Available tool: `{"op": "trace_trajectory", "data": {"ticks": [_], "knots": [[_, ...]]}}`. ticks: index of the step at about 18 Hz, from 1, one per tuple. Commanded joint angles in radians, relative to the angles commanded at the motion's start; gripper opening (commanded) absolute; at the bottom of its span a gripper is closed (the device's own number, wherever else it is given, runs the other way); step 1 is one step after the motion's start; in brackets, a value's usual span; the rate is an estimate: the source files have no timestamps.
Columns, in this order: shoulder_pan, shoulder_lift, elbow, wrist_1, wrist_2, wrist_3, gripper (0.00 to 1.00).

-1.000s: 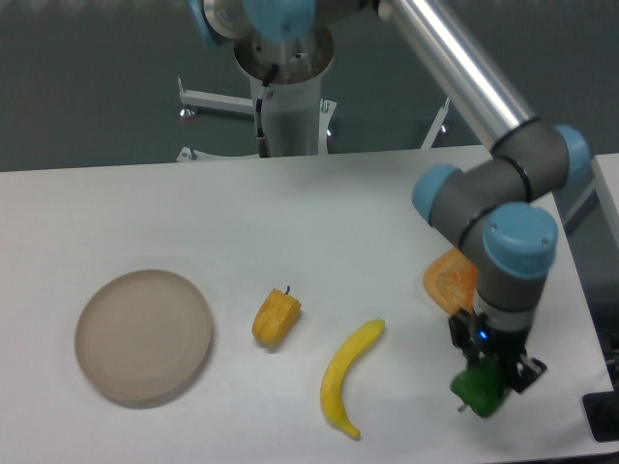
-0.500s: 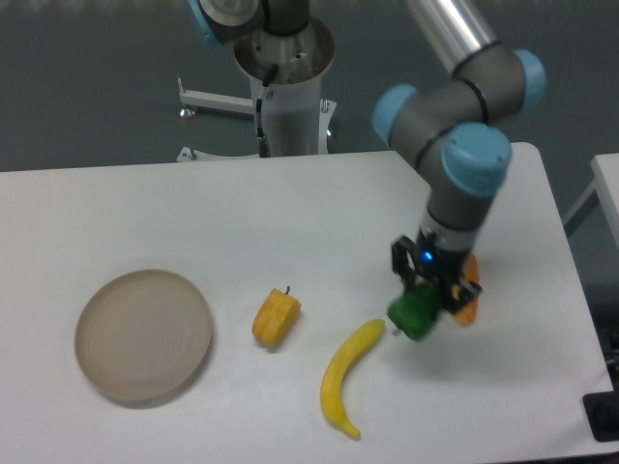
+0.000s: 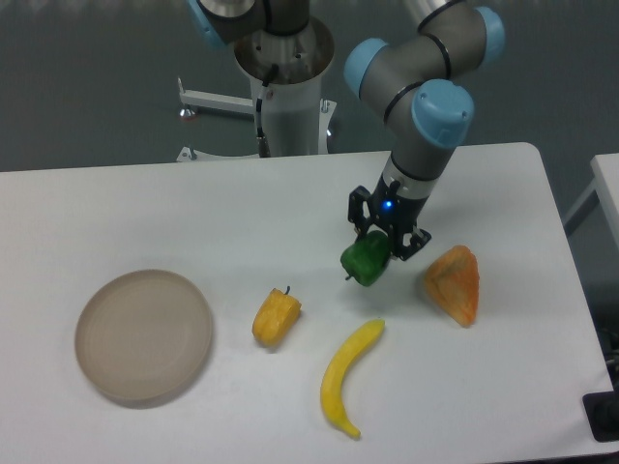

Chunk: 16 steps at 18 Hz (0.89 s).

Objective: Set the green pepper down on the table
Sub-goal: 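Carry the held green pepper up and across the table toward the plate, then lower the green pepper onto the table beside the yellow pepper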

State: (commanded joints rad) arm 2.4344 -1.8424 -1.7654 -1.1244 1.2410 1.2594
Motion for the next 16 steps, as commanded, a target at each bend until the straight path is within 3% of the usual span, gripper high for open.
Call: {"op": "trace_trajectory", "data": {"ticks": [7, 16], "knots": [[-0.023, 0.041, -0.094, 0.032, -0.006, 0.003, 0.31], [-0.032, 0.038, -0.14, 0.08, -0.031, 0.118, 0.31]]}}
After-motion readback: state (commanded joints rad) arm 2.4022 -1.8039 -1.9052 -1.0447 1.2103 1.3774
